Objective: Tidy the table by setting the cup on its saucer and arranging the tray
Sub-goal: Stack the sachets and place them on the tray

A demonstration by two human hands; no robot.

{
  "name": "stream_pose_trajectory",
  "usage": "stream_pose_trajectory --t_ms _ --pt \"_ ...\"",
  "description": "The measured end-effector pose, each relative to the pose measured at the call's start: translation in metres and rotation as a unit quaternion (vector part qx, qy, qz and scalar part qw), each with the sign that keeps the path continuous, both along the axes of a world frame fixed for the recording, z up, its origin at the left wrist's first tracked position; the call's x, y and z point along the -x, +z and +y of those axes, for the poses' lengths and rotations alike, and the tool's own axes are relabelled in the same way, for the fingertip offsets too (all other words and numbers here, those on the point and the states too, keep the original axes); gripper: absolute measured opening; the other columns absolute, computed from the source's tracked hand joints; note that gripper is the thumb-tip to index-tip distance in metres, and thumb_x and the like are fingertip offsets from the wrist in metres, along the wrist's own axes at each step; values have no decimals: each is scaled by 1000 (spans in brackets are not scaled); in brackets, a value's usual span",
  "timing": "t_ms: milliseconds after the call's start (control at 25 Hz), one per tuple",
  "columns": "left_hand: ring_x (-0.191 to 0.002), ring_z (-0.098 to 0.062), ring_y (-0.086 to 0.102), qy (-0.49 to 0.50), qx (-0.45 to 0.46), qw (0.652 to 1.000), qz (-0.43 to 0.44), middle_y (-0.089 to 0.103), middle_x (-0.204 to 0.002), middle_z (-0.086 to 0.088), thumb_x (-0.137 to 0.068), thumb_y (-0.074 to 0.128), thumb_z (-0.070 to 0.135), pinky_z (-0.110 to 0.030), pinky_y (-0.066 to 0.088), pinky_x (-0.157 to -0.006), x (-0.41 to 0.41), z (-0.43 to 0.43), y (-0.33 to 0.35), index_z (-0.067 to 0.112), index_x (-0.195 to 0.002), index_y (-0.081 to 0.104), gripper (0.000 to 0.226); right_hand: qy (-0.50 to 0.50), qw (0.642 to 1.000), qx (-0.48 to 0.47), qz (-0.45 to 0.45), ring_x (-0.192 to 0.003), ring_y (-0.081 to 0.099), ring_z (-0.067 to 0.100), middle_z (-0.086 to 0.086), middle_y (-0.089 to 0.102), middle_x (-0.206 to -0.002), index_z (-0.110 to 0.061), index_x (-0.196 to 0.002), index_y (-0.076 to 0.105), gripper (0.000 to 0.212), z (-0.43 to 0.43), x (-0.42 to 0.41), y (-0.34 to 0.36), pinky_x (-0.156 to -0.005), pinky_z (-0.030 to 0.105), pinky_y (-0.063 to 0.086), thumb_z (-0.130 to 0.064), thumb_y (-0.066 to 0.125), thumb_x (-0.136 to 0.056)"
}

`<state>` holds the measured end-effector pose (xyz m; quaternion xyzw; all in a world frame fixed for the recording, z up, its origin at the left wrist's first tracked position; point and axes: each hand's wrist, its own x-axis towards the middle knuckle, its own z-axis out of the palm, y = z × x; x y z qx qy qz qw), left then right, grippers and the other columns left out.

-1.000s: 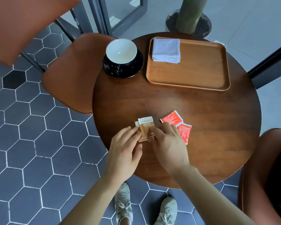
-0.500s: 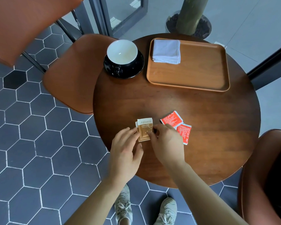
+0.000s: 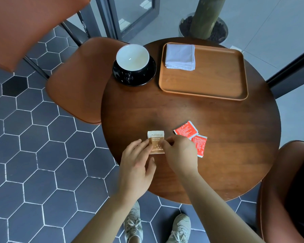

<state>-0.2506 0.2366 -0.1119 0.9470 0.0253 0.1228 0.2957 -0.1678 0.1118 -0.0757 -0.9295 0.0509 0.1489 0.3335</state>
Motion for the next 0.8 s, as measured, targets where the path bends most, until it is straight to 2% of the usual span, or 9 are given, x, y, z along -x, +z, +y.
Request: stream_pose_trajectory --t_ms 120,240,400,520,680,800 --pt "-126 -34 55 -16 -28 999 5 63 -134 -10 -91 54 19 -50 44 -106 3 2 -3 1 -125 66 40 -42 996 -63 36 -56 63 20 0 69 -60 -14 -78 76 23 1 -2 -1 -55 34 51 -28 64 -92" --pt "-128 -33 54 -23 -34 999 8 62 -136 -10 -91 54 19 -49 43 -108 4 2 -4 2 -126 65 41 -54 993 -79 66 -49 57 17 -3 61 -51 -14 -74 75 24 0 -4 -3 -57 37 54 -29 65 -91" --pt "-124 -30 55 -26 -26 999 1 64 -131 -8 -90 53 19 -45 43 -107 1 6 -1 4 -123 67 39 -45 994 -81 54 -55 62 15 -5 64 -56 -18 -76 74 22 0 -2 -1 -56 30 49 -31 65 -90" --pt "-114 -29 59 -10 -22 1000 -6 66 -122 -9 -88 56 16 -44 49 -98 -9 16 3 5 -116 70 33 -54 994 -88 45 -58 64 15 -5 66 -58 -18 -77 73 21 -2 -6 3 -55 28 46 -32 65 -90" --pt "-113 -31 60 -6 -87 996 0 65 -120 -11 -86 64 11 -46 48 -96 -33 33 11 7 -115 70 30 -73 991 -101 41 -59 62 15 -6 66 -60 -16 -76 73 21 -8 -20 13 -56 28 44 -30 67 -90" --pt "-120 -33 56 -14 -144 989 26 61 -125 -15 -88 63 19 -51 45 -101 -63 42 15 10 -121 67 34 -82 992 -98 22 -53 56 11 -8 61 -55 -19 -68 70 22 -10 -33 21 -53 25 38 -30 69 -88"
